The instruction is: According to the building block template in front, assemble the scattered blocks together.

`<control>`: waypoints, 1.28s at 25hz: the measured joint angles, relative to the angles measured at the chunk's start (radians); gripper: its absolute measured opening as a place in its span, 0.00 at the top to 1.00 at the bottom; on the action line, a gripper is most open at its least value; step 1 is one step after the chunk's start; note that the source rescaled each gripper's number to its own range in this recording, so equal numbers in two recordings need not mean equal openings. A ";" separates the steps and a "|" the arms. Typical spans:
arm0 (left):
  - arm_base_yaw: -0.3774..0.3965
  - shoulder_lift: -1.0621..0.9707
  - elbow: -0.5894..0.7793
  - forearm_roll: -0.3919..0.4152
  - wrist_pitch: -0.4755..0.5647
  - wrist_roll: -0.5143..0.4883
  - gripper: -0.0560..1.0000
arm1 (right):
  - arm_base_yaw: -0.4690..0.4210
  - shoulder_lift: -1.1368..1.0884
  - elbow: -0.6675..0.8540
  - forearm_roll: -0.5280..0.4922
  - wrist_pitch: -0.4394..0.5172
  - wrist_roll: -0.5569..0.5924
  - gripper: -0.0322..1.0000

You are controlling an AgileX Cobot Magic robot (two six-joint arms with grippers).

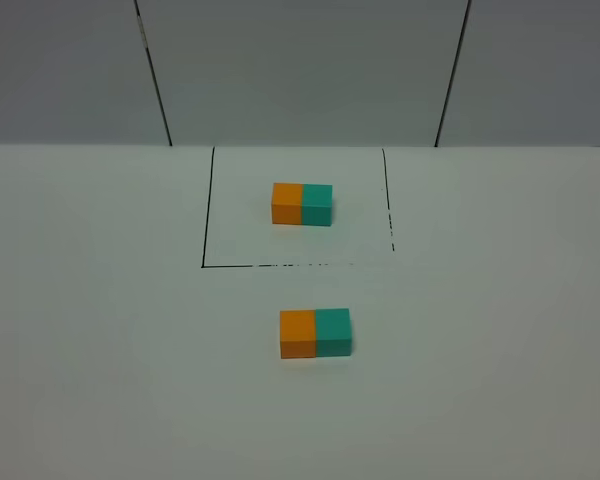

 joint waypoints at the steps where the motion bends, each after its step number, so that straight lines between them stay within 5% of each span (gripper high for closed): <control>1: 0.000 0.000 0.000 0.000 0.000 0.000 0.39 | 0.000 0.000 0.000 -0.001 0.000 0.001 0.13; 8: 0.000 0.000 0.000 0.000 0.000 0.000 0.39 | 0.000 0.000 0.000 -0.001 -0.001 0.001 0.20; 32: 0.000 0.000 0.000 0.000 0.000 0.000 0.39 | 0.000 0.000 0.000 -0.002 -0.003 0.001 0.21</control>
